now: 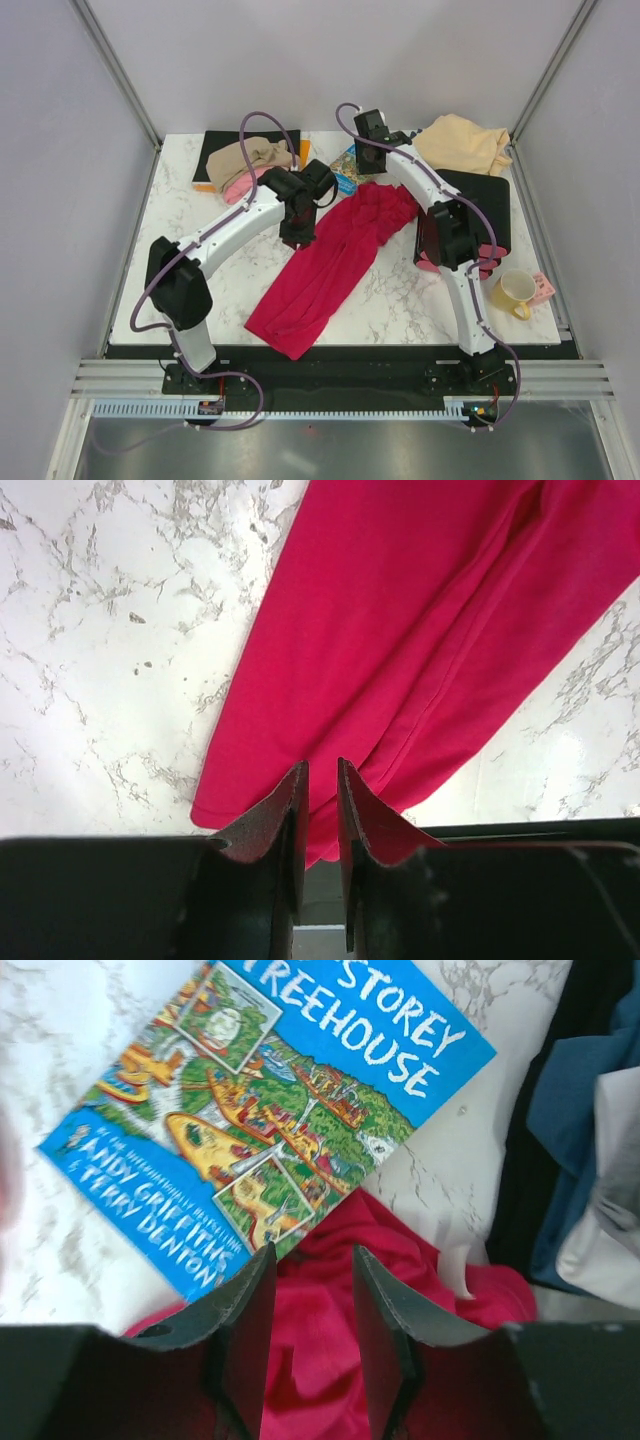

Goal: Fold and stack the t-shirts

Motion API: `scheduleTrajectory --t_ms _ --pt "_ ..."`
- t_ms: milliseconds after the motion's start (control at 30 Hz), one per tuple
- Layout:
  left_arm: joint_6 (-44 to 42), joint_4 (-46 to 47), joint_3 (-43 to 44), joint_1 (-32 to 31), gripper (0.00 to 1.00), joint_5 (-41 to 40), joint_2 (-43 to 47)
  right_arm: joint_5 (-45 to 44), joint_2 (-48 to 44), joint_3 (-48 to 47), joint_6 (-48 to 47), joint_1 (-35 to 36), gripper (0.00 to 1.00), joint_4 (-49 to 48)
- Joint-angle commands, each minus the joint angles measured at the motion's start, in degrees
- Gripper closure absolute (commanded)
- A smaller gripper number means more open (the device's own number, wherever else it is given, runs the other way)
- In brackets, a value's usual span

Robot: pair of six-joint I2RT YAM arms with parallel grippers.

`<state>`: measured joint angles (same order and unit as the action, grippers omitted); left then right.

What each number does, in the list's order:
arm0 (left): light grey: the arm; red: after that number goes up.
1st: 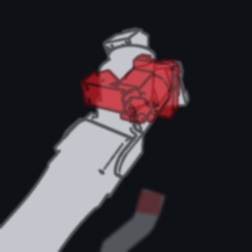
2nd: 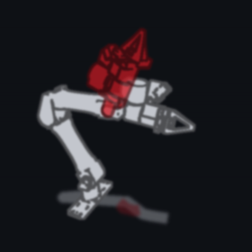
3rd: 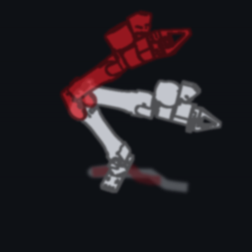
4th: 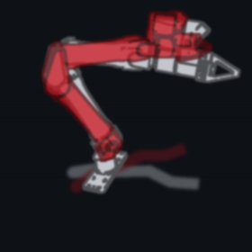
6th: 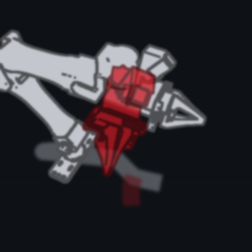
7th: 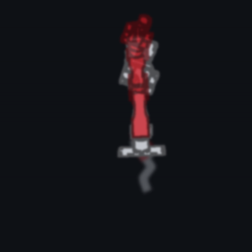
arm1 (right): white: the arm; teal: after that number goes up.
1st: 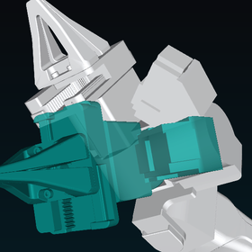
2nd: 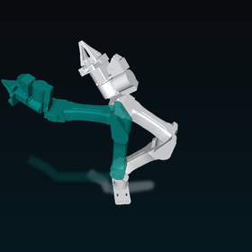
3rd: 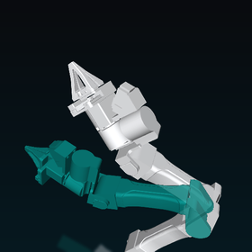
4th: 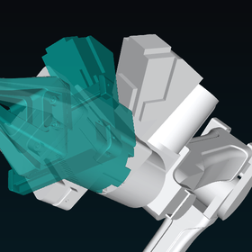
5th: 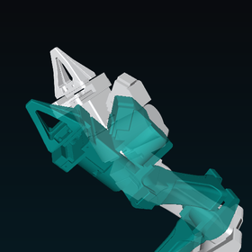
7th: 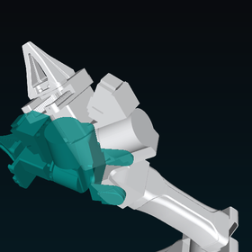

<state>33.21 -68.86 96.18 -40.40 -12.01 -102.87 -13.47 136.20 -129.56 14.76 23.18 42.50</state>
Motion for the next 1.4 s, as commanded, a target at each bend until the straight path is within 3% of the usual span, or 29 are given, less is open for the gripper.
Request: scheduleTrajectory --t_ms 0,567,1367 --pt "1.94 -1.01 -2.84 -0.38 0.75 -2.05 3.02 -2.61 2.92 -1.58 1.32 -1.38 0.56 -5.93" --pt "-0.08 0.04 -4.42 0.06 0.76 -1.52 -0.14 1.43 6.88 -0.52 2.46 -4.99 0.50 -8.40" --pt "-1.13 -0.05 -3.28 1.82 0.76 -0.47 -3.39 18.82 15.59 -2.90 8.61 -7.09 0.47 -9.88"
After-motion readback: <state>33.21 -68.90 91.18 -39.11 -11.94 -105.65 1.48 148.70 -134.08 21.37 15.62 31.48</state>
